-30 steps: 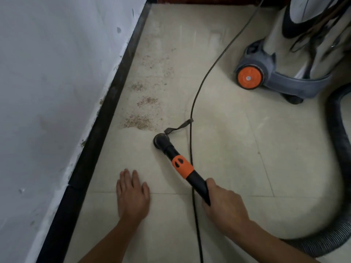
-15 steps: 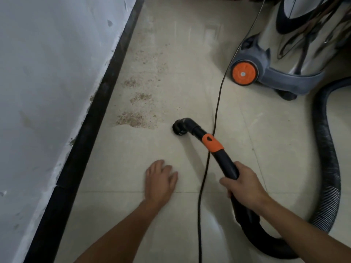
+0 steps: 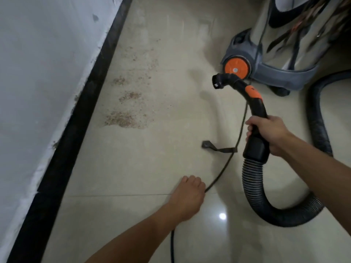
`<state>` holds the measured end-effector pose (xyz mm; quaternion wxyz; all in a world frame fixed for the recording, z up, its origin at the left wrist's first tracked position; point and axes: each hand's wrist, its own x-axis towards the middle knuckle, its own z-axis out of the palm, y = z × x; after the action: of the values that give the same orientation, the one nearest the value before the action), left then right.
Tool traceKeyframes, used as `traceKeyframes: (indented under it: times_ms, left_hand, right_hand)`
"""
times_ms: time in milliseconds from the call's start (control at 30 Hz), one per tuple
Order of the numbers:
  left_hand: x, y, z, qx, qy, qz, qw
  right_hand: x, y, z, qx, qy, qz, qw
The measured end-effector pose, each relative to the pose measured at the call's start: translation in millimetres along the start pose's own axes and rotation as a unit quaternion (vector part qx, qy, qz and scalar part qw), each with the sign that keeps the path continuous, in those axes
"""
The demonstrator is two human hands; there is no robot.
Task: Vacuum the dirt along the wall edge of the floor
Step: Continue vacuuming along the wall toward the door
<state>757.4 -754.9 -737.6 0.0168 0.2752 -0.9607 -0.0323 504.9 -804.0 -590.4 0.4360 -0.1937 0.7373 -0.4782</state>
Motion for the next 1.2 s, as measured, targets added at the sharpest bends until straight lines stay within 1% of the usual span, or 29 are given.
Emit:
traceKeyframes:
  times_ms: [67,133,167,233,300,400,467,533,633,733,833,933,1100,1133,1200]
  left_hand:
    - [-4.0,6.8,2.6,-0.002,-0.007,0.020,1.000]
    - [-2.8,8.3,0.5,-0.005,-0.006,0.021,1.000]
    - [-2.2,7.3,-2.3,-0.008,-0.002,0.015,1.000]
    - [-4.6,2.6,-8.2,-0.024,0.013,-0.003,1.000]
    - [-12.8,-5.8,-11.7,-0.042,0.037,-0.026,0.998]
    - [-29.8,-26.8,-14.3,-0.070,0.059,-0.078,0.993]
    - [-40.1,-45.8,-16.8,-0.068,0.041,-0.135,0.988]
    - [-51.6,-64.2,-18.5,-0.057,0.028,-0.187,0.980]
    - [-76.5,-88.7,-15.8,-0.044,0.041,-0.267,0.962]
    - [-103.3,-103.1,-6.3,-0.044,0.044,-0.347,0.936]
    - [-111.7,-108.5,1.9,-0.058,0.048,-0.407,0.911]
    - [-107.2,-113.1,3.3,-0.058,0.037,-0.436,0.897]
    - [-105.1,-121.1,0.3,-0.063,0.031,-0.447,0.892]
    - [-108.3,-125.4,-0.1,-0.064,0.032,-0.455,0.887]
    - [-119.7,-135.6,-1.3,-0.066,0.047,-0.489,0.868]
  right_hand:
    - [3.9,-9.3,3.5,-0.005,-0.039,0.012,0.999]
    - [-0.4,-4.3,14.9,-0.057,-0.070,0.011,0.996]
    - [-4.9,3.5,21.7,-0.091,-0.068,0.004,0.994]
    - [-14.6,23.6,32.4,-0.151,-0.041,-0.017,0.988]
    - [-21.8,40.6,37.4,-0.193,-0.025,-0.040,0.980]
    - [-25.9,51.7,42.0,-0.239,-0.059,-0.064,0.967]
    - [-25.7,49.5,49.3,-0.270,-0.077,-0.083,0.956]
    - [-22.9,45.7,59.7,-0.291,-0.071,-0.097,0.949]
    - [-16.6,42.5,79.1,-0.319,-0.068,-0.111,0.939]
    - [-14.7,41.7,91.9,-0.333,-0.087,-0.119,0.932]
    - [-27.5,48.2,84.3,-0.319,-0.135,-0.115,0.931]
    - [-53.8,68.3,73.7,-0.327,-0.172,-0.112,0.923]
    - [-76.9,84.8,87.5,-0.324,-0.153,-0.122,0.926]
    - [-77.2,84.3,93.2,-0.325,-0.154,-0.124,0.925]
    - [-75.6,82.6,104.9,-0.329,-0.162,-0.128,0.921]
